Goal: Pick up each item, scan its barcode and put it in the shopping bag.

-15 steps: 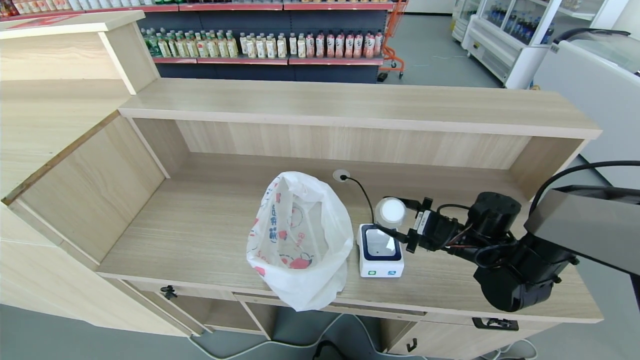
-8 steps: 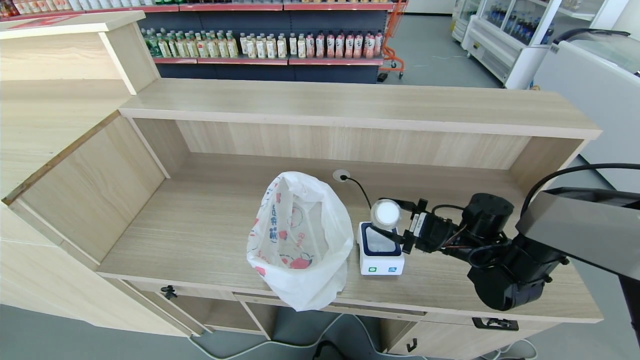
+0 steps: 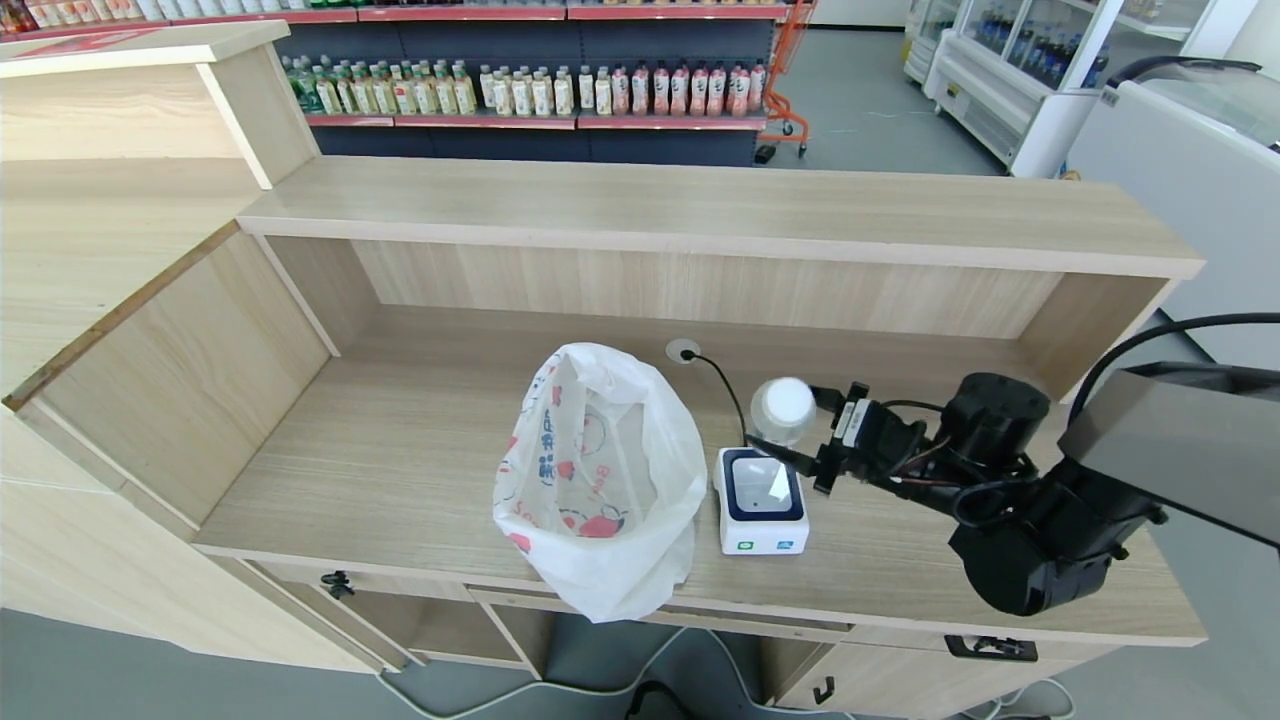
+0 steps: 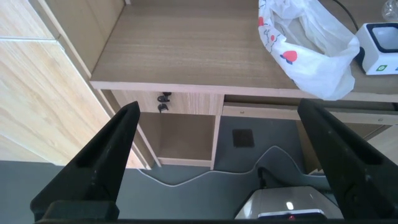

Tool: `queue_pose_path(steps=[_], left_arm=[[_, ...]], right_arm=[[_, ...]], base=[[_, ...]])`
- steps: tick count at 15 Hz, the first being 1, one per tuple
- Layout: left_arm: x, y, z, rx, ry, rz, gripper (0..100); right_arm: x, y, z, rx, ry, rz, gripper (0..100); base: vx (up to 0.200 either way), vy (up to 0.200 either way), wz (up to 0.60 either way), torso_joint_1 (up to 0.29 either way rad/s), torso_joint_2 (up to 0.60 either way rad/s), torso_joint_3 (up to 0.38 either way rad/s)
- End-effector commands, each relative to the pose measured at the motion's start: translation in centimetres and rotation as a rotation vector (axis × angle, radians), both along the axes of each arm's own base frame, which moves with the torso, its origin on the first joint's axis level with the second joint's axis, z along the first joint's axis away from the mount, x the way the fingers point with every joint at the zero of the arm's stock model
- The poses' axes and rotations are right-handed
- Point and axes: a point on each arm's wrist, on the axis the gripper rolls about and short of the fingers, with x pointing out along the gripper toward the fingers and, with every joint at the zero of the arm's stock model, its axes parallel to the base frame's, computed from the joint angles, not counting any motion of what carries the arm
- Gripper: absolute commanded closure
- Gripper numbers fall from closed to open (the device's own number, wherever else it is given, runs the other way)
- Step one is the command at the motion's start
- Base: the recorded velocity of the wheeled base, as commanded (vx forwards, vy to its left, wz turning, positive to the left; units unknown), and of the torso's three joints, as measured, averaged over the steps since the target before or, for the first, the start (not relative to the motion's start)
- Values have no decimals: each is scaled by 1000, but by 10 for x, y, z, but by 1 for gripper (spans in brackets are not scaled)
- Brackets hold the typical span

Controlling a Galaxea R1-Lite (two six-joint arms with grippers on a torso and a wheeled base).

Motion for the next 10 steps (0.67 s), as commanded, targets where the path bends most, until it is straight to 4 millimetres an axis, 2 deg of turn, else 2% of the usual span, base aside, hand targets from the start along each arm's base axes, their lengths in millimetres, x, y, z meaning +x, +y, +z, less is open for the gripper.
queue_pose_path(steps=[1,2,3,5,6,7,8,10], left_arm=[[0,0,0,0,0,-1,0],[0,0,0,0,0,-1,0],[0,0,0,0,0,-1,0],[0,0,0,0,0,0,0],[0,0,0,0,0,0,0],[0,0,0,0,0,-1,0],[0,0,0,0,0,-1,0],[0,0,0,0,0,0,0]], right_arm=[[-25,-8,58,129,-16,-44,100],[-25,-8,58,129,-16,-44,100],[-56,-20,96,326,100,-209,100],[-79,-26,115,505,271,-411,100],[-81,-27,116,529,300,-439,100],[-90,-32,117,633,443,-531,100],[-94,-35,116,667,500,-555,100],[-102,-39,111,681,527,-598,100]], base=[[0,0,0,0,0,0],[0,0,0,0,0,0],[0,0,0,0,0,0],[0,0,0,0,0,0],[0,0,0,0,0,0],[0,0,0,0,0,0],[0,0,0,0,0,0],[0,0,0,0,0,0]])
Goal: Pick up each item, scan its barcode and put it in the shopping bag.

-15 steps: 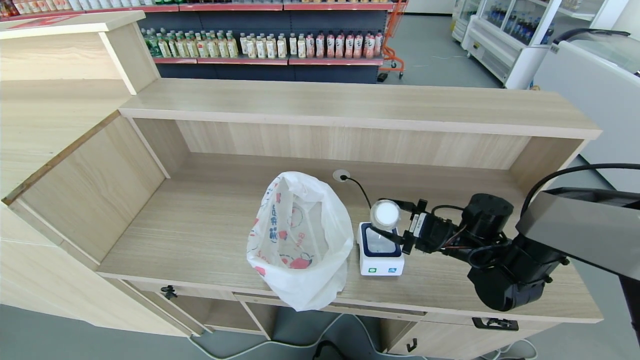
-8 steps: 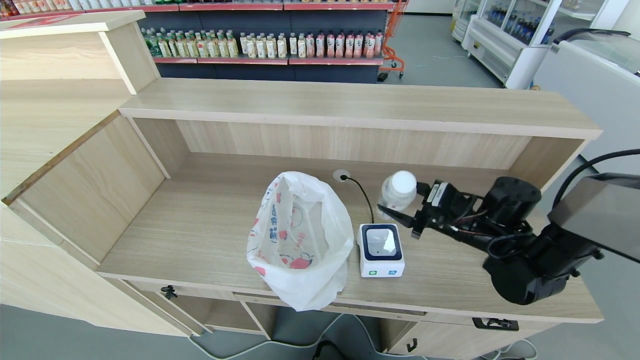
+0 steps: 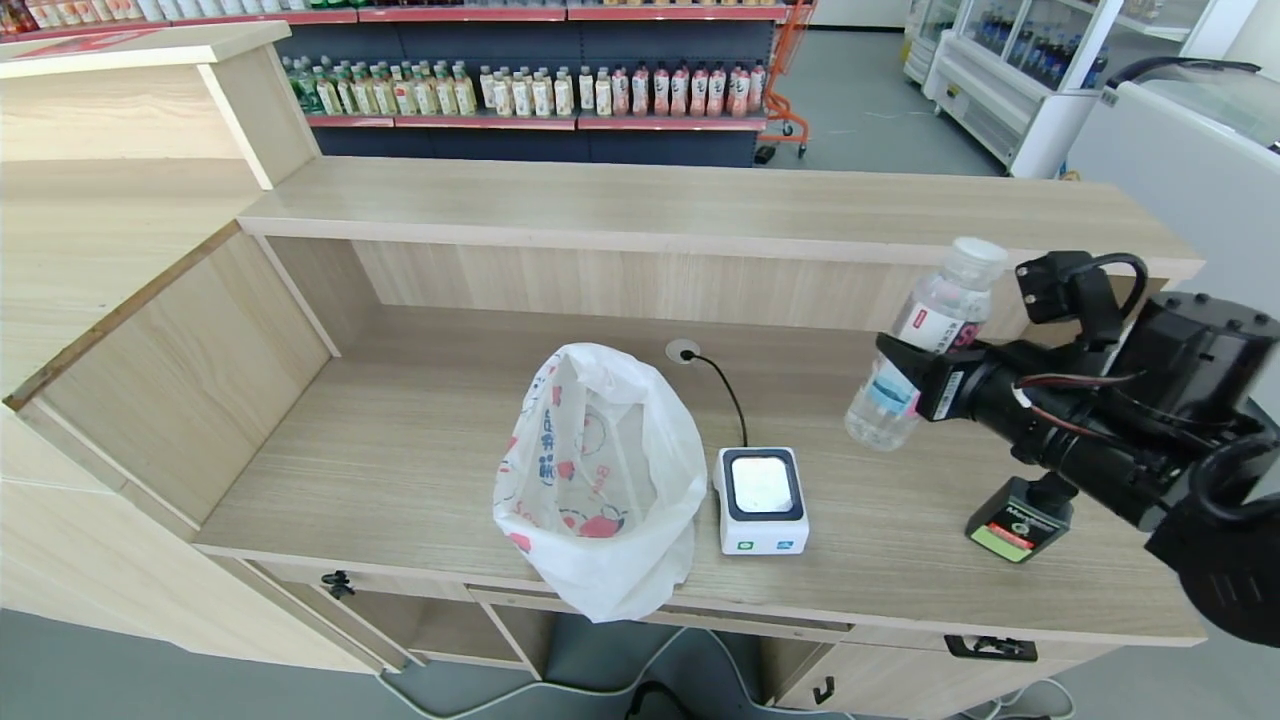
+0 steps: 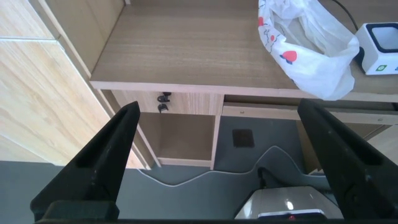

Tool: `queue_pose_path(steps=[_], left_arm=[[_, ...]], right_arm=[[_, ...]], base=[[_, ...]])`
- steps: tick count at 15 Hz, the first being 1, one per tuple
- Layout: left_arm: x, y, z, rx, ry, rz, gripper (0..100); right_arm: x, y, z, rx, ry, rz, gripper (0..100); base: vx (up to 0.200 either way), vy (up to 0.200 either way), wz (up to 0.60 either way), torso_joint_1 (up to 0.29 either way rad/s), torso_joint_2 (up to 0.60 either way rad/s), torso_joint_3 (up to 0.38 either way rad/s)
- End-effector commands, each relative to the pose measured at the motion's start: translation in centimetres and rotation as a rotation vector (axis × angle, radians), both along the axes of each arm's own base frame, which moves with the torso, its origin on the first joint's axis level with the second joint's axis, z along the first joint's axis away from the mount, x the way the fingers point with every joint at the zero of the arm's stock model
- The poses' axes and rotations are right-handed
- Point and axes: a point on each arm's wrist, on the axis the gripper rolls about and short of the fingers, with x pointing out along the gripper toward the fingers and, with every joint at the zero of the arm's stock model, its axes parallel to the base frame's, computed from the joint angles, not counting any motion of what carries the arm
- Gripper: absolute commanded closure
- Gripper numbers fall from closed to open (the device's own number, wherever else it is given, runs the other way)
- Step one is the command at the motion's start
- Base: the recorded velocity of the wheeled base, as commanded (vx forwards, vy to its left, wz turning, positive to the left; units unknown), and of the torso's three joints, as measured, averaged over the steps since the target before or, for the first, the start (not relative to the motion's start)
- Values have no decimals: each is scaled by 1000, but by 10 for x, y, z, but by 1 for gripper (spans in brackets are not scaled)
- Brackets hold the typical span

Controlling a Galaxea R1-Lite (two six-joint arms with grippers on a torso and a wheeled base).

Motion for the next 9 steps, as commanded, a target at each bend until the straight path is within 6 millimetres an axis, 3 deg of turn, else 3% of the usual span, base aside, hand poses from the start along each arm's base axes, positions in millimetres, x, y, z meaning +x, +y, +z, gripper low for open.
queue_pose_path(steps=[1,5,9], left_arm=[[0,0,0,0,-1,-1,0],[0,0,0,0,-1,-1,0],[0,0,0,-3,-2,1,0]], right_arm=[[-21,-7,14,19,-43,-15,100],[-39,-11,6,5,-15,-12,100],[-42,-9,7,4,-17,2,100]], base=[[0,0,0,0,0,0],[0,0,0,0,0,0],[0,0,0,0,0,0]])
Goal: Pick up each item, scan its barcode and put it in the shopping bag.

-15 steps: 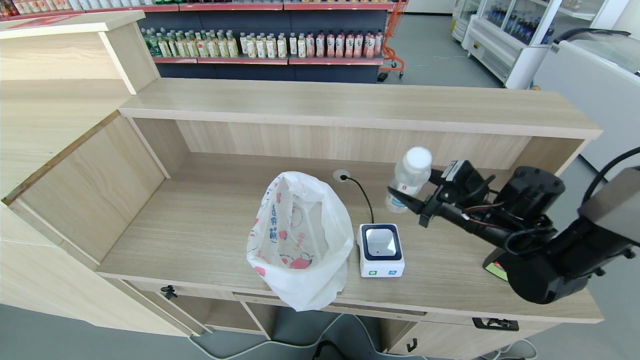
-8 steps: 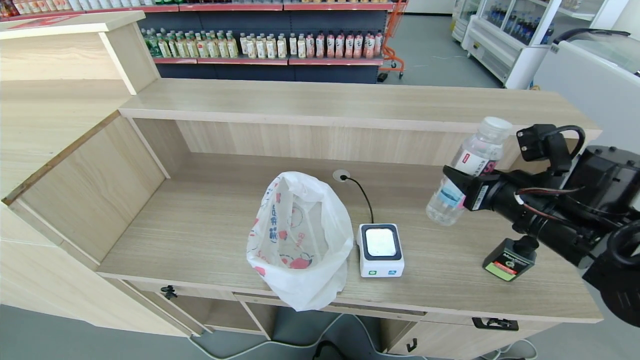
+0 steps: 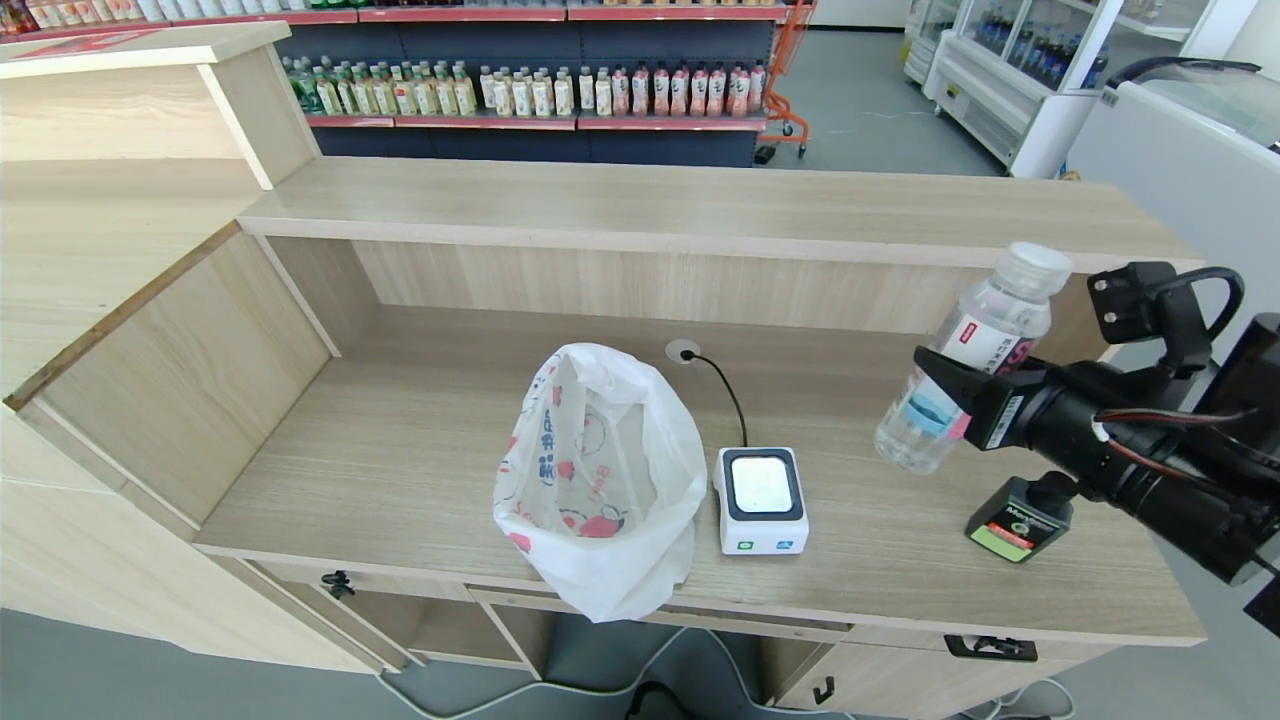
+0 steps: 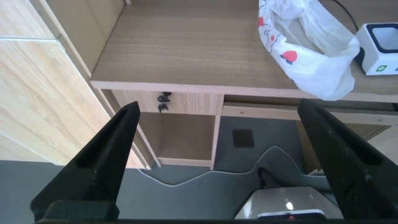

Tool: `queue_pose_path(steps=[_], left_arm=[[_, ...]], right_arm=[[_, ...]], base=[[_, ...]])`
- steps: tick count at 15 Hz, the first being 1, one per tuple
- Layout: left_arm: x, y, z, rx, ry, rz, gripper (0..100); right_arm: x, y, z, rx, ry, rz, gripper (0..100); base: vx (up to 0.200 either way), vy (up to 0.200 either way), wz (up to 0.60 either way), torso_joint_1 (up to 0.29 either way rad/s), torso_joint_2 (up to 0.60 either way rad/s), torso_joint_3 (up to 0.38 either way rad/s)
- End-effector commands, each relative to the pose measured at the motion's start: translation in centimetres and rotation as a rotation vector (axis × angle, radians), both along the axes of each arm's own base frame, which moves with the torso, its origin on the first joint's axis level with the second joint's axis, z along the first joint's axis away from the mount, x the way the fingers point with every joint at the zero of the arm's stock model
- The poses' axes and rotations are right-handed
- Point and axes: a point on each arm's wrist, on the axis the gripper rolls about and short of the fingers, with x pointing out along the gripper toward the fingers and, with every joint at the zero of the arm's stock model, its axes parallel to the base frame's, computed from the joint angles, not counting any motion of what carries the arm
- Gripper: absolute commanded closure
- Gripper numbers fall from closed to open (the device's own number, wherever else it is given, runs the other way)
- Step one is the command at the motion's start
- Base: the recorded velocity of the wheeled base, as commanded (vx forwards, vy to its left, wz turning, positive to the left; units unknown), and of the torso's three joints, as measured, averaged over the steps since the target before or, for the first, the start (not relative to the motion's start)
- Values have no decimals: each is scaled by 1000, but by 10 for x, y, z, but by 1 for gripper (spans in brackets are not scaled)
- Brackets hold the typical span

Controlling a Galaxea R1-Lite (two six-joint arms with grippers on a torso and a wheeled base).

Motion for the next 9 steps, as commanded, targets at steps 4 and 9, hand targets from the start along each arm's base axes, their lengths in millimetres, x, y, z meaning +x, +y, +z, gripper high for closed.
queue_pose_path(steps=[4,9], left_arm=[[0,0,0,0,0,0,0],[0,0,0,3,0,0,0]], right_arm=[[-2,9,3,5,-9,38,100],[30,46,-3,7,10,123,100]], base=[[0,150,0,-5,1,1],[0,200,0,3,2,0]])
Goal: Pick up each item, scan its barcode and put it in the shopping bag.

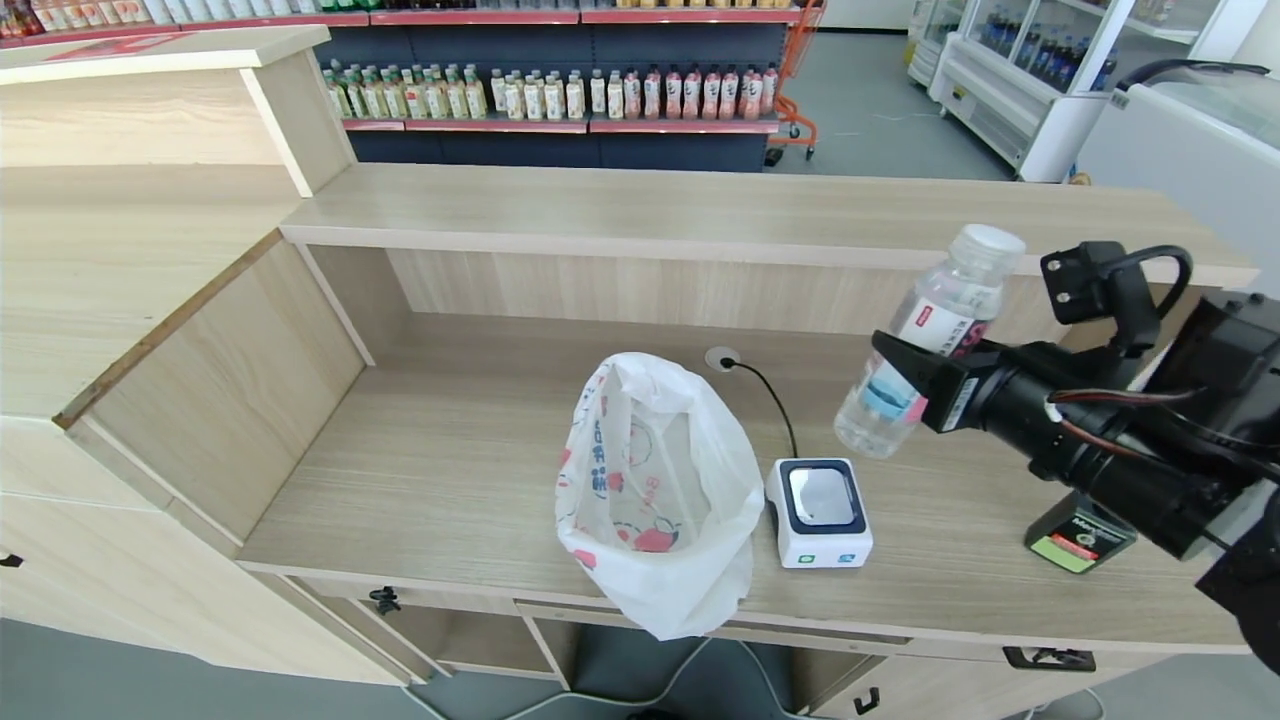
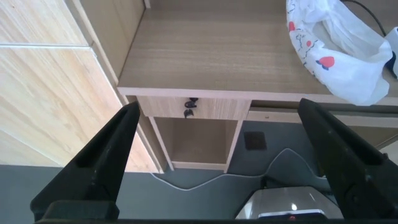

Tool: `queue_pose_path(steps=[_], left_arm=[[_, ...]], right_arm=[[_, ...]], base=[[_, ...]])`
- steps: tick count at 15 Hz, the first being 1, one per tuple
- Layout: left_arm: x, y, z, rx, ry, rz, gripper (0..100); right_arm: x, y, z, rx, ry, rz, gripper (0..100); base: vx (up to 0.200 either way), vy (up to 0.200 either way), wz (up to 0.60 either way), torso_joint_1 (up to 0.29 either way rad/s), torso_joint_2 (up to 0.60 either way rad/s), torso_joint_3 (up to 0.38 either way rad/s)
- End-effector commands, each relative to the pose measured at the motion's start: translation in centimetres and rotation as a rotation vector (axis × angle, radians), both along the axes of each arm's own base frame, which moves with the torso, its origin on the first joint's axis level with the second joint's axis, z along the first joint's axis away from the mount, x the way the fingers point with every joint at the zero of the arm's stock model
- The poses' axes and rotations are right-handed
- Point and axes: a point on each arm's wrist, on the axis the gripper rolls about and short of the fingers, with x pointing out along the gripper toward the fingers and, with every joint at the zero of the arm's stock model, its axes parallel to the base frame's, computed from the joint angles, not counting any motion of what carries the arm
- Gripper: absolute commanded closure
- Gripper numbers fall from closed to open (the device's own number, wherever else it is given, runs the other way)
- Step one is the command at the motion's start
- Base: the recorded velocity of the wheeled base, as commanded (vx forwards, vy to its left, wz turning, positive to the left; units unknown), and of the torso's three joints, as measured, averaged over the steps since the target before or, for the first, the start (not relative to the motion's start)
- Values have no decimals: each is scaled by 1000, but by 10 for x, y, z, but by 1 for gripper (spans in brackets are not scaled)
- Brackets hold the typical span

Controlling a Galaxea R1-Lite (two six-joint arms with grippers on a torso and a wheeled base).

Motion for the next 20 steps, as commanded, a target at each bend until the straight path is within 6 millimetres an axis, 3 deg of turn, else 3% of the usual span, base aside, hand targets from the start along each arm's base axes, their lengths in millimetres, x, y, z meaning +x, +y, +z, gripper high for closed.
queue_pose_path(steps=[1,5,10,20], left_arm=[[0,0,0,2,-1,-1,0],[0,0,0,-2,0,-1,0],[0,0,0,-2,0,-1,0],[0,0,0,-2,0,-1,0]], right_arm=[[27,28,-18,-20,46,56,100],[50,55,-47,-47,99,97,100],[75,68,-95,-46,86,98,100],[87,86,-147,-147,4,300,100]], base=[[0,200,0,2,7,2],[0,0,0,0,0,0],[0,0,0,0,0,0],[0,0,0,0,0,0]])
